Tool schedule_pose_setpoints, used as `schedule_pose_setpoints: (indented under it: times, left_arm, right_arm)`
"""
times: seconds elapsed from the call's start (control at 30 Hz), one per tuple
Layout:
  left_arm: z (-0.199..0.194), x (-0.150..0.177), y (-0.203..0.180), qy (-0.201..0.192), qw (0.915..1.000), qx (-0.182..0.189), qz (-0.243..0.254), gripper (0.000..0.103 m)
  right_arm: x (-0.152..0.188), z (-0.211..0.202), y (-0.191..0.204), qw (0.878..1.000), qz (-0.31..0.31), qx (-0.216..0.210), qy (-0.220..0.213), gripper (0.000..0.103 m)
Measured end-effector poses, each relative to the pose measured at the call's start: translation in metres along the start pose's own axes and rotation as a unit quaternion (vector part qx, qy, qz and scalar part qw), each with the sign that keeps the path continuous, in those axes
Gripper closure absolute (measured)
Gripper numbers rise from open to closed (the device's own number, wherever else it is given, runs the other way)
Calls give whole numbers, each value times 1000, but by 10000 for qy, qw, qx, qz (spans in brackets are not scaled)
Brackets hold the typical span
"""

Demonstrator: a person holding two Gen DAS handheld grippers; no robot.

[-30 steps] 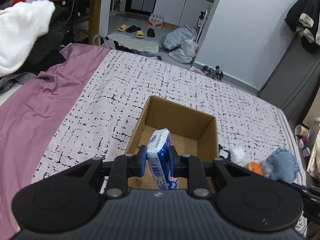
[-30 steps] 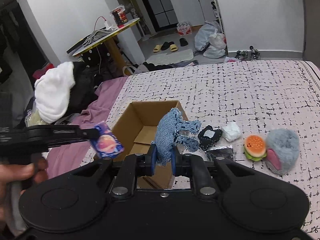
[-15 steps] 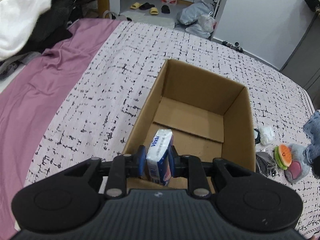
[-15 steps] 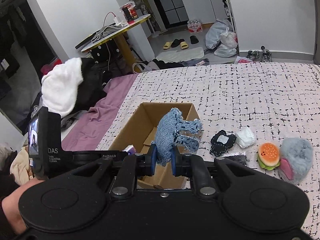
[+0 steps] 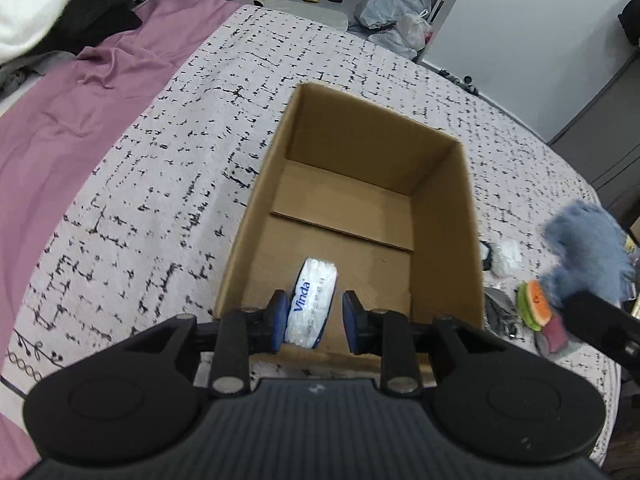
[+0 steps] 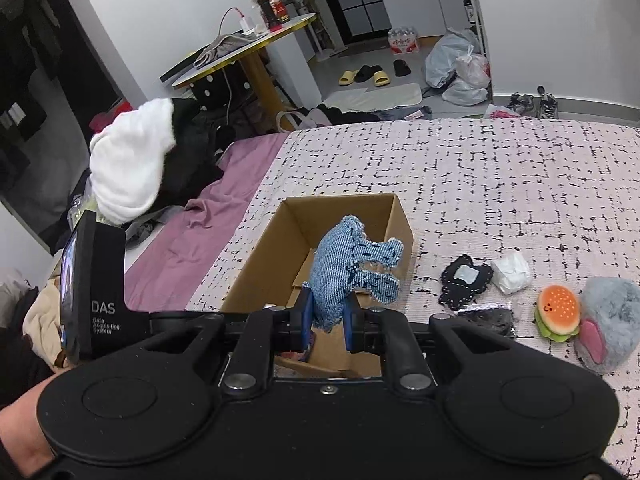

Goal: Organize soft objects
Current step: 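Open both tools to drop the tissue pack and denim plush into the box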

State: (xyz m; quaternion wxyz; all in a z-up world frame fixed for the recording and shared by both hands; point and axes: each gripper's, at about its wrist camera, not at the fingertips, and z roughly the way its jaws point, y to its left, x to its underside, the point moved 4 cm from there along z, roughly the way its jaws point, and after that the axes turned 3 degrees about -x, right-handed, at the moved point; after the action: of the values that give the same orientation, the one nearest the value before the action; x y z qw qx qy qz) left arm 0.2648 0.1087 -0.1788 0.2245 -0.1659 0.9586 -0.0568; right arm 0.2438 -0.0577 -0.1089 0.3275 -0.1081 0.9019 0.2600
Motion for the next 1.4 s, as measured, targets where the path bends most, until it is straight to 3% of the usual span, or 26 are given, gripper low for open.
schedule_pose_setpoints:
  times: [0.23,0.5,0.57,0.67,0.9,1.0,1.07,1.4]
  left_arm:
    - [-34,3,8,-249,9991,91,-342,55]
    - [-72,4,30,-597,9957,68,-708,48]
    - [-78,3,34,-671,9950,-46,-733,35]
    - [-87,4,38,-836,9935,-156,-761,26]
    - [-98,4,47,-1025,9902,-245,-916,21]
    - [-101,6,49,-1126,9882,-336,-982,19]
    - [-103,7,50,-1150,9870,-375,-1056,19]
    - [-120,9,45,-1436,9800,-464,-1296,19]
  right_arm:
    - [-3,21,10,9994,-79,-186,264,87]
    - [-2,56,20,9960,-314,-206,813,87]
    - [-2,64,24,9940,-445,-221,977,87]
    - [-3,72,33,9898,-735,-191,1202,87]
    - [0,91,40,9800,-1039,160,1692,82]
    - [2,93,42,9774,-1093,268,1788,70]
    - [2,89,44,9779,-1113,278,1749,52]
    - [-7,43,43,9836,-1215,28,1333,19]
